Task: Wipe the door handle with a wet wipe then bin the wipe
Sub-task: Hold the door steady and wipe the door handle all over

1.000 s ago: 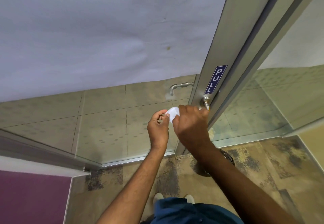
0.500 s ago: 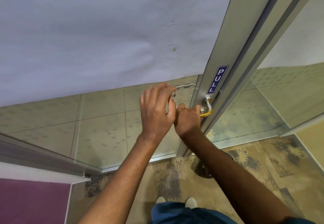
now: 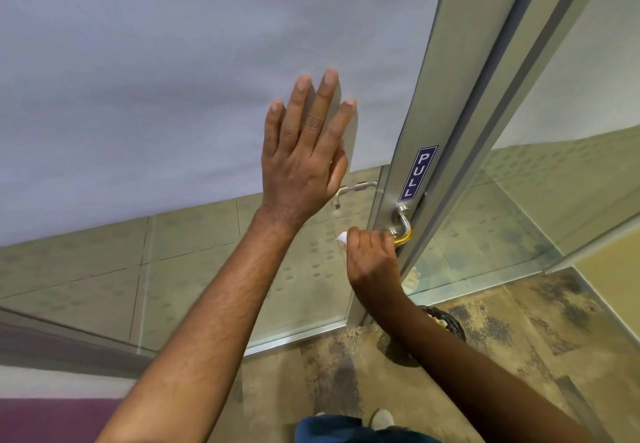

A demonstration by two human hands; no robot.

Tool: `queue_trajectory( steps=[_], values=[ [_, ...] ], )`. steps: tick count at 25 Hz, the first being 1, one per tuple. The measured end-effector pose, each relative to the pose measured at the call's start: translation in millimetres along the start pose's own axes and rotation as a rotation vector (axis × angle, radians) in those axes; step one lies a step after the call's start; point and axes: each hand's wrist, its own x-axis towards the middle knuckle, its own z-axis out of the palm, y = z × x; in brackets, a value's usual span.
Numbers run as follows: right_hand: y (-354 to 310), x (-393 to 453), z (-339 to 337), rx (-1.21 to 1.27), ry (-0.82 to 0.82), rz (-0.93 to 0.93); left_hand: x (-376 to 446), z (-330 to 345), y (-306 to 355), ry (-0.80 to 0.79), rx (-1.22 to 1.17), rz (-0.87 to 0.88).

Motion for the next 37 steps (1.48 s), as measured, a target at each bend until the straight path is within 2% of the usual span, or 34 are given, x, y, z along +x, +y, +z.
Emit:
queue_trajectory(
  steps=[3, 4, 7, 8, 10, 13, 17, 22, 29, 31, 37],
  values=[
    [-10, 16, -5, -0.03, -0.028, 0.06, -2, 10, -1, 0.027, 0.087, 0.013],
    [-11, 26, -9, -0.019, -0.104, 0.091, -2, 11, -1, 0.03, 0.103, 0.013],
    [-11, 48, -12, 0.038, -0.479, 0.142, -3, 14, -2, 0.041, 0.12, 0.008],
    [-11, 50, -11, 0.049, -0.534, 0.128, -3, 14, -2, 0.046, 0.125, 0.006],
    [-7, 46, -12, 0.079, -0.423, 0.126, -3, 14, -2, 0.052, 0.131, 0.001],
    [-2, 15, -3, 0.075, -0.051, 0.081, -4, 15, -1, 0.055, 0.144, 0.004],
    [4, -4, 8, 0.059, -0.131, 0.068, -5, 17, -1, 0.079, 0.146, 0.028],
    [-9, 13, -2, -0.166, -0.127, 0.021, -5, 18, -2, 0.084, 0.143, 0.032],
    [-10, 46, -21, 0.027, -0.062, 0.064, -5, 17, -2, 0.063, 0.141, 0.034],
    [-10, 32, -16, 0.052, -0.006, 0.061, -5, 16, -2, 0.066, 0.14, 0.046],
    [11, -7, -2, 0.004, -0.049, 0.022, -5, 15, -2, 0.073, 0.133, 0.053]
  ],
)
